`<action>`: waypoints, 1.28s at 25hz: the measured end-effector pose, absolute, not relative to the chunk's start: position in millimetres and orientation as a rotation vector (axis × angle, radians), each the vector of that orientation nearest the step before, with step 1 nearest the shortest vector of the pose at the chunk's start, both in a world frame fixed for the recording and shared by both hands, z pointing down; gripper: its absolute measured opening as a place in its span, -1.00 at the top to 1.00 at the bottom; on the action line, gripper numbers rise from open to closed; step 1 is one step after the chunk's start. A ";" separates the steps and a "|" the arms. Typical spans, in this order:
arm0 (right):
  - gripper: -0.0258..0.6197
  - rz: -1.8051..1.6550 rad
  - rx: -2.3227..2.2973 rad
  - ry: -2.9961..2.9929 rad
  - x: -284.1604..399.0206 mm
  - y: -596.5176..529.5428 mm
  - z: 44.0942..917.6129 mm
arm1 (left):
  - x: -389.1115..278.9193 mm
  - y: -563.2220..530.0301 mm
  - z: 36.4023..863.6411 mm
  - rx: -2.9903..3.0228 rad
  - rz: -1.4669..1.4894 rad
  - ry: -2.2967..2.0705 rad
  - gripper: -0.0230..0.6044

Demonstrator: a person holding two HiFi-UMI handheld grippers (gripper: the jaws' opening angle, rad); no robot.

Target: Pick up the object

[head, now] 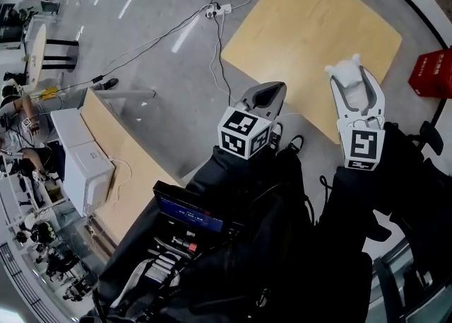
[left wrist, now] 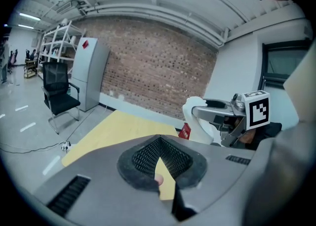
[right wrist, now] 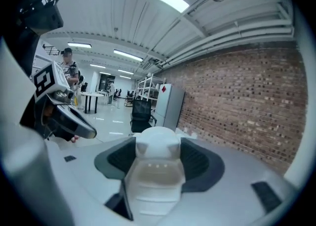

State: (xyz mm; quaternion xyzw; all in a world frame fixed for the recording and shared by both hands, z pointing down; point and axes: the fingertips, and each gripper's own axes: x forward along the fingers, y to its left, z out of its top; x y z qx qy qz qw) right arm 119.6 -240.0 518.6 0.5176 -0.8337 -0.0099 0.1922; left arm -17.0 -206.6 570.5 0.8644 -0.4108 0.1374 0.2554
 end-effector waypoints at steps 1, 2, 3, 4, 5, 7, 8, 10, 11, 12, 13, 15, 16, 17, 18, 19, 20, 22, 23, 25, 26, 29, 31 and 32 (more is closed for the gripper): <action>0.01 -0.038 1.476 -2.346 121.2 -236.9 507.7 | -15.4 -207.7 562.7 2.361 0.359 -1.116 0.93; 0.01 -0.047 1.501 -2.352 122.6 -233.4 496.9 | -14.0 -208.6 555.0 2.374 0.345 -1.117 0.93; 0.01 -0.056 1.525 -2.358 123.8 -229.8 486.1 | -12.8 -209.5 547.2 2.388 0.331 -1.118 0.93; 0.01 -0.065 1.550 -2.365 125.0 -226.2 475.1 | -11.5 -210.6 539.0 2.402 0.317 -1.120 0.93; 0.01 -0.076 1.576 -2.372 126.5 -222.9 464.0 | -10.0 -212.2 530.5 2.418 0.302 -1.121 0.93; 0.01 -0.098 1.628 -2.386 130.5 -217.0 442.4 | -6.6 -215.8 513.3 2.449 0.273 -1.124 0.93; 0.01 -0.110 1.653 -2.391 132.9 -213.8 432.2 | -4.9 -217.2 505.2 2.464 0.259 -1.124 0.93; 0.01 -0.143 1.700 -2.394 138.0 -205.8 412.0 | -1.3 -217.8 488.9 2.490 0.229 -1.124 0.93; 0.02 -0.164 1.720 -2.394 140.2 -200.8 401.4 | 0.4 -217.3 480.3 2.503 0.212 -1.123 0.93; 0.01 -0.185 1.738 -2.395 142.4 -195.7 390.5 | 2.1 -216.8 471.2 2.518 0.193 -1.123 0.93; 0.01 -0.202 1.756 -2.400 144.5 -190.9 379.7 | 3.6 -216.6 461.9 2.533 0.175 -1.125 0.93; 0.01 -0.227 1.795 -2.416 148.7 -182.9 359.3 | 5.6 -217.4 443.2 2.570 0.142 -1.134 0.93; 0.01 -0.235 1.814 -2.425 150.4 -179.2 349.8 | 6.3 -217.6 433.4 2.589 0.124 -1.139 0.93; 0.01 -0.241 1.832 -2.434 152.1 -175.5 341.1 | 6.8 -217.3 423.9 2.608 0.105 -1.144 0.93; 0.01 -0.245 1.850 -2.445 153.7 -171.9 333.0 | 7.5 -216.5 414.9 2.625 0.087 -1.148 0.93; 0.01 -0.246 1.866 -2.459 155.6 -168.6 326.0 | 8.6 -215.3 406.8 2.638 0.071 -1.150 0.93; 0.01 -0.247 1.883 -2.472 157.7 -166.1 320.0 | 10.2 -214.3 399.7 2.649 0.058 -1.150 0.93; 0.01 -0.255 1.912 -2.485 160.8 -162.3 310.5 | 12.9 -212.9 387.4 2.667 0.033 -1.148 0.93; 0.01 -0.262 1.924 -2.485 161.1 -160.5 306.3 | 12.9 -212.2 382.3 2.675 0.020 -1.149 0.93; 0.01 -0.279 1.941 -2.483 159.8 -156.4 297.3 | 10.5 -210.7 372.8 2.688 -0.003 -1.153 0.93; 0.01 -0.288 1.948 -2.485 158.9 -154.4 292.4 | 9.1 -210.2 367.9 2.695 -0.016 -1.156 0.93; 0.01 -0.313 1.969 -2.500 157.1 -147.6 278.4 | 8.0 -208.3 353.7 2.714 -0.054 -1.157 0.93; 0.01 -0.330 1.980 -2.513 156.2 -143.7 270.7 | 8.5 -207.4 348.3 2.723 -0.073 -1.154 0.93; 0.01 -0.339 1.984 -2.521 155.9 -142.0 267.3 | 8.8 -206.9 346.4 2.727 -0.081 -1.153 0.93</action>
